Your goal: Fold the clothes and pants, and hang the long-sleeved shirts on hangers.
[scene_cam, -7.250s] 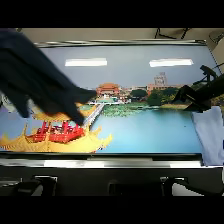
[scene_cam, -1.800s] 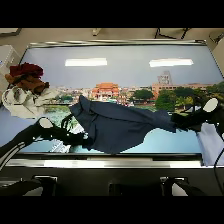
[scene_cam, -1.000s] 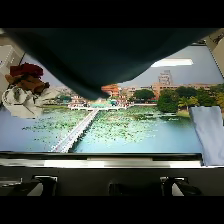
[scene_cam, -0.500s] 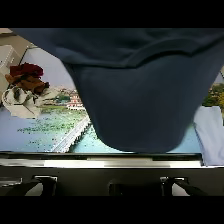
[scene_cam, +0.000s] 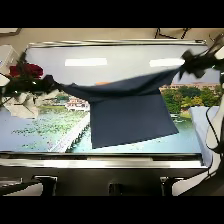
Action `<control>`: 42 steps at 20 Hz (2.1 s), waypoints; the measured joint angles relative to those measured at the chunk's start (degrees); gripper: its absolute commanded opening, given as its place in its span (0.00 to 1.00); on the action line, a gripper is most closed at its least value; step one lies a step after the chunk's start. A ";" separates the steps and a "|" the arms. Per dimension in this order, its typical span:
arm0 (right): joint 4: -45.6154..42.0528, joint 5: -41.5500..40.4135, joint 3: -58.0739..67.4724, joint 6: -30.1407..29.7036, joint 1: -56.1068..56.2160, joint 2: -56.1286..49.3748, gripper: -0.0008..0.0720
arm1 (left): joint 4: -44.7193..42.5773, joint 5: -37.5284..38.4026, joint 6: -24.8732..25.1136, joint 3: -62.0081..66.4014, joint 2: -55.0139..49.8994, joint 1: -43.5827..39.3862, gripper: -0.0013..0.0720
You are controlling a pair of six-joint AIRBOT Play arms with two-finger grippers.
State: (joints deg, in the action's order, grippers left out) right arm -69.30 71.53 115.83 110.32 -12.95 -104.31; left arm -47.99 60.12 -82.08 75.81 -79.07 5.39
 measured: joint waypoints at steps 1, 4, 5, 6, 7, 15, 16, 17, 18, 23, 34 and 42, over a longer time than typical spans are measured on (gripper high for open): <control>1.03 4.55 0.00 -1.57 0.00 -1.66 0.71 | 0.24 0.04 -0.11 -0.81 -0.72 0.02 0.05; 2.69 16.79 -1.64 -7.28 0.55 -3.96 0.84 | 0.70 0.37 -0.24 -2.03 -1.81 0.42 0.05; 2.99 20.65 -3.76 -10.01 1.29 -3.69 0.87 | 0.76 0.44 -0.24 -2.25 -1.97 0.59 0.05; 3.41 23.61 -6.97 -12.48 2.29 -2.64 0.98 | 0.92 0.83 -0.24 -2.40 -2.12 0.76 0.05; 3.78 25.29 -11.80 -14.75 3.52 -0.76 0.97 | 0.94 1.05 -0.26 -2.51 -2.25 0.92 0.05; 16.46 5.97 -65.59 -20.39 8.74 22.01 0.97 | 1.05 1.73 0.87 -2.80 -2.45 1.27 0.05; 18.29 3.32 -69.66 -20.63 8.90 23.80 0.97 | 1.05 1.75 1.16 -2.80 -2.45 1.29 0.05; 20.13 0.79 -73.29 -20.79 9.01 25.20 0.97 | 1.05 1.77 1.49 -2.78 -2.47 1.29 0.05; 21.97 -1.11 -76.00 -20.74 9.07 26.12 0.95 | 1.05 1.81 1.84 -2.80 -2.47 1.29 0.05; 31.82 -16.61 -82.29 -22.25 9.27 28.06 0.06 | 1.05 1.88 2.54 -2.80 -2.47 1.29 0.05; 21.42 -22.45 -64.92 -15.19 -4.50 29.81 0.06 | -1.29 5.14 2.78 -2.82 -3.58 1.27 0.05; 10.10 -1.60 -64.22 -19.96 -6.75 26.99 0.86 | -1.90 10.12 2.78 -2.95 -6.47 -0.92 0.05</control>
State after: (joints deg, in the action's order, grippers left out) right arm -59.20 69.93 51.62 90.37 -19.70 -77.32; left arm -49.89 70.24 -79.31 72.86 -85.54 4.47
